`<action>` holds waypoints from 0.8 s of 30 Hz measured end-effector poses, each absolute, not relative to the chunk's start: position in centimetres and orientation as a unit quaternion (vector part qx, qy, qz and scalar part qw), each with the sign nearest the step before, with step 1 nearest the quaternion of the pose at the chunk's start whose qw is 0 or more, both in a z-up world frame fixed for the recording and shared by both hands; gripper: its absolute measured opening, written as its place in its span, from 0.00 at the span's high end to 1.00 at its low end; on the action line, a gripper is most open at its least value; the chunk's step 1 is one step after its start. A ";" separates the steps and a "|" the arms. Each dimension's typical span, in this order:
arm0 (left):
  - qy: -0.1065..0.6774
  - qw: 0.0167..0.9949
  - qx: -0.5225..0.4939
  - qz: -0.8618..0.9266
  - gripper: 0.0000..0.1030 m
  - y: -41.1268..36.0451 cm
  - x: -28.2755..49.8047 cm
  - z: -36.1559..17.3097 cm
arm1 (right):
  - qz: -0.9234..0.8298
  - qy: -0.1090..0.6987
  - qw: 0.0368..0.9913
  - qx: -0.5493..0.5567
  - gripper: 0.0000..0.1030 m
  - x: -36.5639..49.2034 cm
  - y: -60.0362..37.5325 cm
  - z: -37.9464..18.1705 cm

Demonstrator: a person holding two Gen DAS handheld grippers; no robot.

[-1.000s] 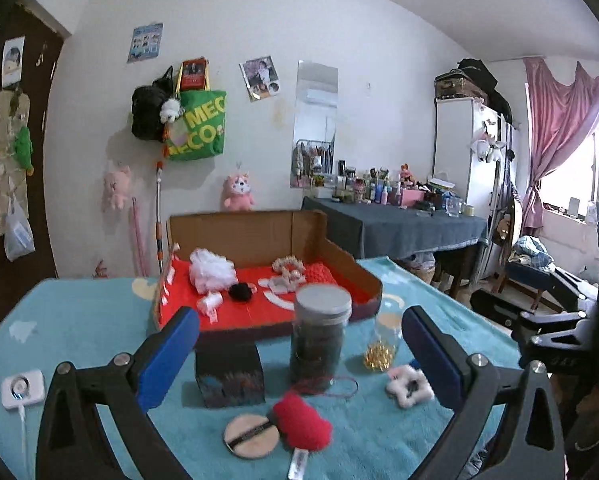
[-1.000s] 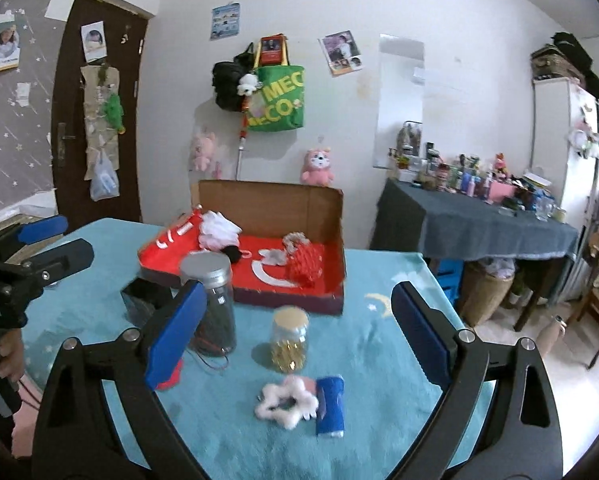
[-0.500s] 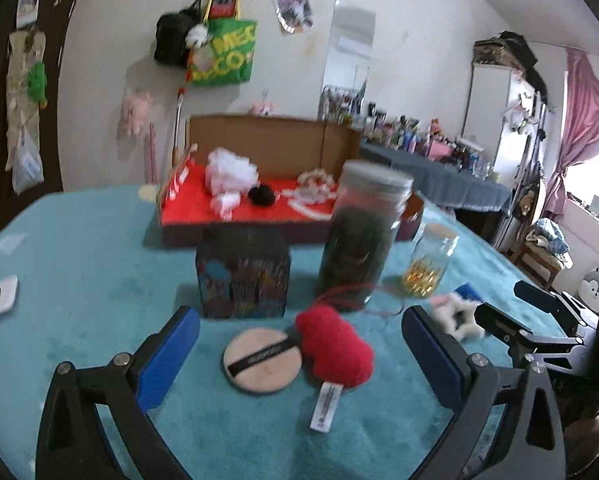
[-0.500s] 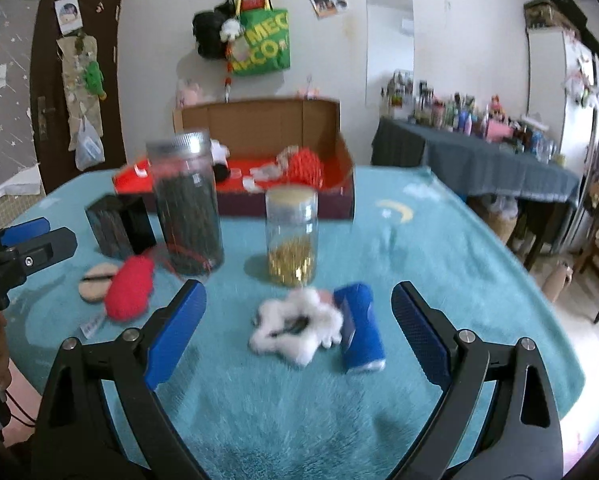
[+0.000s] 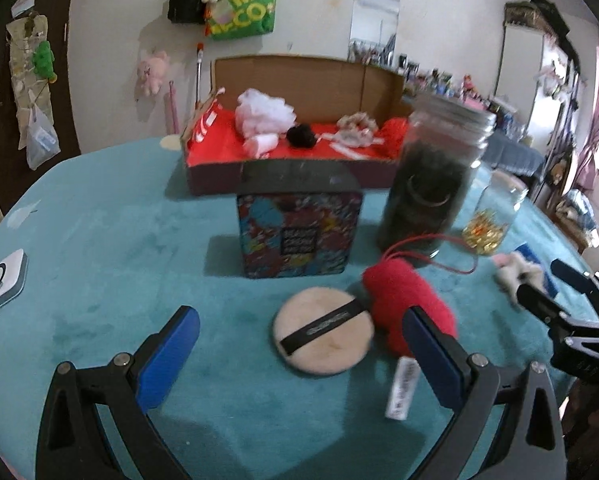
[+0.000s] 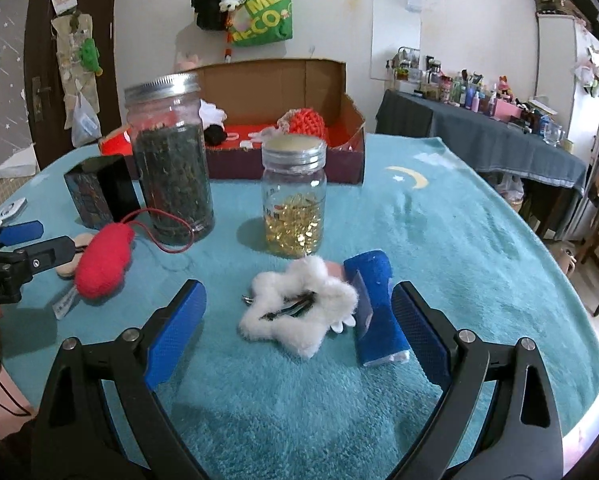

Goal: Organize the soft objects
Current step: 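Grasp the beige round powder puff with the left gripper while the right grasps the white fluffy star clip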

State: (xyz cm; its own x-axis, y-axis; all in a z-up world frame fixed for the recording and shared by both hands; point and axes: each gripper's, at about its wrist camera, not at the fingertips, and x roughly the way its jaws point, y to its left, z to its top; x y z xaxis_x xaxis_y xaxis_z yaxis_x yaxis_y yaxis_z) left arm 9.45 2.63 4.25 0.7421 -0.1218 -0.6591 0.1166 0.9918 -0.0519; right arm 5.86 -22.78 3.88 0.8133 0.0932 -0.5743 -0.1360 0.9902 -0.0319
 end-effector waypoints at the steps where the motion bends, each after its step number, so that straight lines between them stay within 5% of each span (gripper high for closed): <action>1: 0.357 0.932 0.001 -0.062 0.01 2.7 9.6 4.1 | 0.061 0.303 0.950 -0.037 0.08 6.0 -22.7 3.8; 7: 0.396 0.914 0.016 -0.084 0.25 2.2 10.7 2.9 | 0.059 0.325 0.942 -0.056 0.10 6.9 -22.1 3.5; 8: 0.392 0.916 0.021 -0.088 0.36 2.1 10.6 3.0 | 0.060 0.329 0.940 -0.064 0.14 7.0 -21.9 3.4; 10: 0.388 0.915 0.027 -0.109 0.50 1.6 10.3 3.0 | 0.057 0.331 0.938 -0.084 0.43 7.0 -21.6 3.1; 15: 0.379 0.917 0.035 -0.123 0.73 0.9 9.3 3.4 | 0.080 0.332 0.937 -0.071 0.55 6.8 -22.1 3.1; 16: 0.380 0.916 0.030 -0.126 0.80 0.9 9.2 3.5 | 0.084 0.330 0.938 -0.062 0.82 6.7 -22.3 3.2; 17: 0.381 0.915 0.026 -0.128 0.86 1.0 9.1 3.6 | 0.086 0.330 0.939 -0.052 0.85 6.7 -22.7 3.4; 24: 0.380 0.913 0.006 -0.150 0.87 1.2 9.5 4.4 | 0.111 0.330 0.937 -0.017 0.86 6.7 -23.5 3.7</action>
State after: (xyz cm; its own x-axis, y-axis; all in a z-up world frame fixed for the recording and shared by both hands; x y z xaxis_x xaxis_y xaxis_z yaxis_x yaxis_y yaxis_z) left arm 9.47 1.19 4.35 0.6659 -0.2694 -0.6957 0.2783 0.9549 -0.1034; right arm 6.70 -23.53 3.73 0.7573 0.1964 -0.6228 -0.2183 0.9750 0.0421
